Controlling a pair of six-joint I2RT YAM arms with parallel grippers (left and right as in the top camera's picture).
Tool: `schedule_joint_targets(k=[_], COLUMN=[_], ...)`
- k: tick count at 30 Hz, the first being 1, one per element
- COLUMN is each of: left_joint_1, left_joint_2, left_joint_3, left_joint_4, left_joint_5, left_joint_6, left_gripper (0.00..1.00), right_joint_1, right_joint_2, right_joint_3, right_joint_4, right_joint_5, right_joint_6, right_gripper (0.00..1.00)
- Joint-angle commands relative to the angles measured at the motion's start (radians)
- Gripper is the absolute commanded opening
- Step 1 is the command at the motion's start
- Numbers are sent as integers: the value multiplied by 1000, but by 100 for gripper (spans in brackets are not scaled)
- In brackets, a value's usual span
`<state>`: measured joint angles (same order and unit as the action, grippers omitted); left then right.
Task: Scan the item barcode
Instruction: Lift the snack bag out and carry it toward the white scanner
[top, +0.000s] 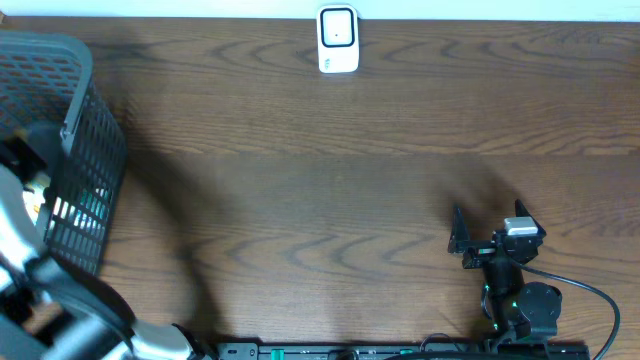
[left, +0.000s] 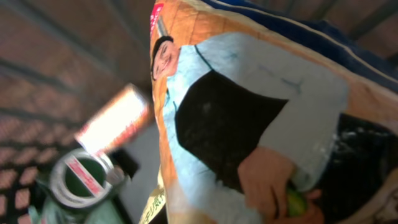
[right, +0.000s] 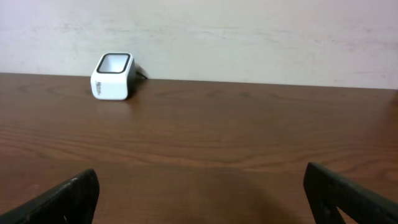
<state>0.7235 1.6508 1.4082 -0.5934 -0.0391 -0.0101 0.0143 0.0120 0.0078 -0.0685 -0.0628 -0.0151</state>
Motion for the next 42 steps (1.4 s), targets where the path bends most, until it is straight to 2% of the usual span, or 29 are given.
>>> schedule_joint_targets(k=[1, 8, 13, 16, 20, 23, 25, 29, 32, 37, 42], left_joint_1=[-1, -1, -4, -28, -108, -222, -336, -563, -714, -884, -999], left_joint_2=[-164, -400, -520, -566, -607, -613, -613, -582, -528, -386, -217], left_joint_3=[14, 14, 14, 14, 14, 14, 14, 13, 13, 13, 13], left_joint_4=[43, 130, 203, 270, 397, 468, 467, 425, 358, 227, 190], left_joint_5=[97, 97, 127, 188, 348, 491, 527, 525, 525, 481, 464], left_joint_6=[-105, -235, -485, -615, -715, -729, -728, -716, -639, -607, -607], left_gripper=[8, 7, 7, 7, 8, 7, 7, 8, 8, 7, 8], right_joint_1=[-2, -2, -2, -2, -2, -2, -2, -2, -2, -2, -2], right_joint_2=[-6, -6, -6, -6, -6, -6, -6, -6, -6, -5, -5], right_joint_3=[-2, -2, -2, -2, -2, -2, -2, -2, -2, -2, -2], right_joint_4=[-3, -3, -3, -3, -3, -3, -3, -3, -3, -3, -3], right_joint_5=[4, 4, 4, 4, 4, 4, 4, 4, 4, 4, 4], right_joint_6=[-1, 0, -1, -1, -1, -1, -1, -1, -1, -1, -1], right_gripper=[99, 99, 99, 99, 99, 99, 99, 99, 99, 99, 99])
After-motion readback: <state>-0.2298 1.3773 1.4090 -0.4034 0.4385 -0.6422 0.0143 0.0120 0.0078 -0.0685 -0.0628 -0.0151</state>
